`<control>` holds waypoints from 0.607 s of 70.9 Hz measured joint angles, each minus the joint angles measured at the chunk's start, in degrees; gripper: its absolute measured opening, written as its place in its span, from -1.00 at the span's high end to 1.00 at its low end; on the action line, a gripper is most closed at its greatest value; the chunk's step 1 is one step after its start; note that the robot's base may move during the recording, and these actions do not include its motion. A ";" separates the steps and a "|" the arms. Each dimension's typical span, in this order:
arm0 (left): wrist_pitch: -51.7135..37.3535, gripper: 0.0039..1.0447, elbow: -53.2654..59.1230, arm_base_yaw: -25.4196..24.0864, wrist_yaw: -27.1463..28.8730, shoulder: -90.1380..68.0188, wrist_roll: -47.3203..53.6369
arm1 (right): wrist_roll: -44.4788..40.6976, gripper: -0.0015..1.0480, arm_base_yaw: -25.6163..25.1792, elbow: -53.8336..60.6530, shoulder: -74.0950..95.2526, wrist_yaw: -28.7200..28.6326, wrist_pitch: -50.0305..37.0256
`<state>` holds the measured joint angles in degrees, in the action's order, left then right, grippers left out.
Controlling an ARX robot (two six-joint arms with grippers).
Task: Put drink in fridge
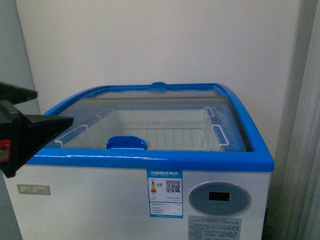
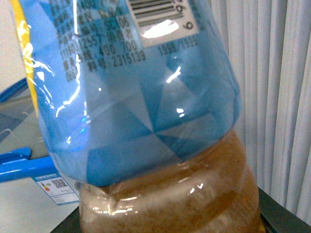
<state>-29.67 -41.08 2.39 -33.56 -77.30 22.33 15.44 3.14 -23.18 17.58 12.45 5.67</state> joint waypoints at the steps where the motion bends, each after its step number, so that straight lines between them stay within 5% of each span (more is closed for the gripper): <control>1: 0.92 -0.85 -1.25 0.37 -0.52 -0.94 2.43 | 0.00 0.10 0.00 0.00 0.00 0.00 0.00; 26: 17.70 -0.85 -15.34 5.20 -3.78 -12.85 35.10 | 0.00 0.10 0.00 0.00 0.00 0.00 0.00; 43: 21.29 -0.85 -22.67 6.78 -2.67 -19.67 44.02 | 0.00 0.10 0.00 0.00 0.00 0.00 0.00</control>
<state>-8.38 -63.75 9.17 -36.23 -96.97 66.35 15.44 3.14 -23.18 17.58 12.45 5.67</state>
